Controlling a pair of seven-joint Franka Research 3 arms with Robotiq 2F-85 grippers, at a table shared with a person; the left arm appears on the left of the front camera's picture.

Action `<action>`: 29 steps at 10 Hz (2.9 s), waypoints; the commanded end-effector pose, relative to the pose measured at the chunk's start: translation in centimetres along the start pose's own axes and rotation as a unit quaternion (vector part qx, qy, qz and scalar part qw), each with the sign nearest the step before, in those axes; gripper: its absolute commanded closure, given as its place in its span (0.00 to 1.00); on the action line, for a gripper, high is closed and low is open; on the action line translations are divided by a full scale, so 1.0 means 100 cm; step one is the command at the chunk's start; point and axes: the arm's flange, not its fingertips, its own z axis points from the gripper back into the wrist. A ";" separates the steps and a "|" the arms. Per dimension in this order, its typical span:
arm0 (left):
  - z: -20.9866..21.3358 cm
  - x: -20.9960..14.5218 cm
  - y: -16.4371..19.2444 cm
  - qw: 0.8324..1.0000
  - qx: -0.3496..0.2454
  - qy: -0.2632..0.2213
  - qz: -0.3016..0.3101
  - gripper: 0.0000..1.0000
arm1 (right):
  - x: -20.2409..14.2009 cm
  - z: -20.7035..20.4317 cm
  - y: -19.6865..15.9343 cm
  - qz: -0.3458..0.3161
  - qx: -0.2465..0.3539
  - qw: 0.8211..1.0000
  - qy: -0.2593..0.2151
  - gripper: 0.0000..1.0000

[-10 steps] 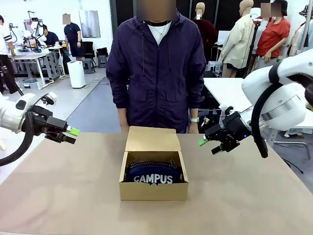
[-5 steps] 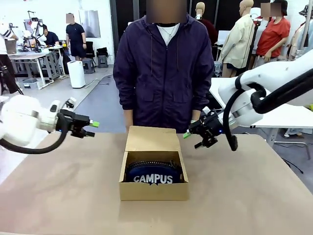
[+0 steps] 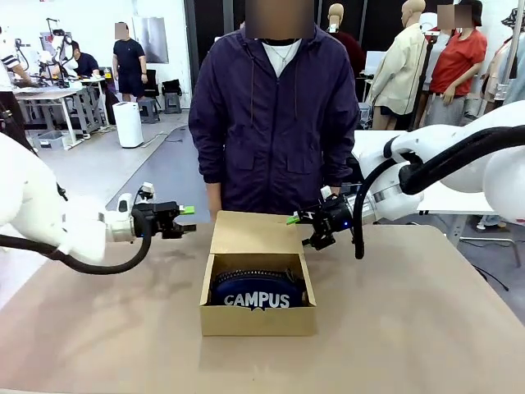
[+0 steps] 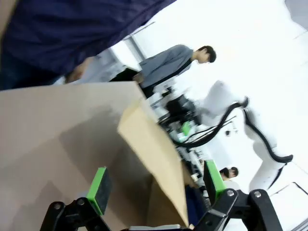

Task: Pack the items into the box.
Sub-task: Close the Mailer Box.

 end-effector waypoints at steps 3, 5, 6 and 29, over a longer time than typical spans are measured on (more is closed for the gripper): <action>-0.043 -0.002 -0.005 0.996 -0.058 0.059 0.024 0.00 | 0.000 -0.015 -0.006 0.024 0.063 0.998 0.012 0.00; -0.051 -0.007 -0.003 0.993 -0.050 0.097 0.052 0.00 | -0.002 -0.013 -0.011 0.024 0.087 0.996 0.011 0.00; -0.053 -0.010 -0.002 0.990 -0.035 0.116 0.072 0.00 | -0.003 -0.013 -0.013 0.021 0.095 0.995 0.012 0.00; -0.088 -0.018 0.005 0.979 -0.027 0.187 0.079 0.61 | -0.018 -0.010 -0.018 0.032 0.095 0.994 0.036 0.29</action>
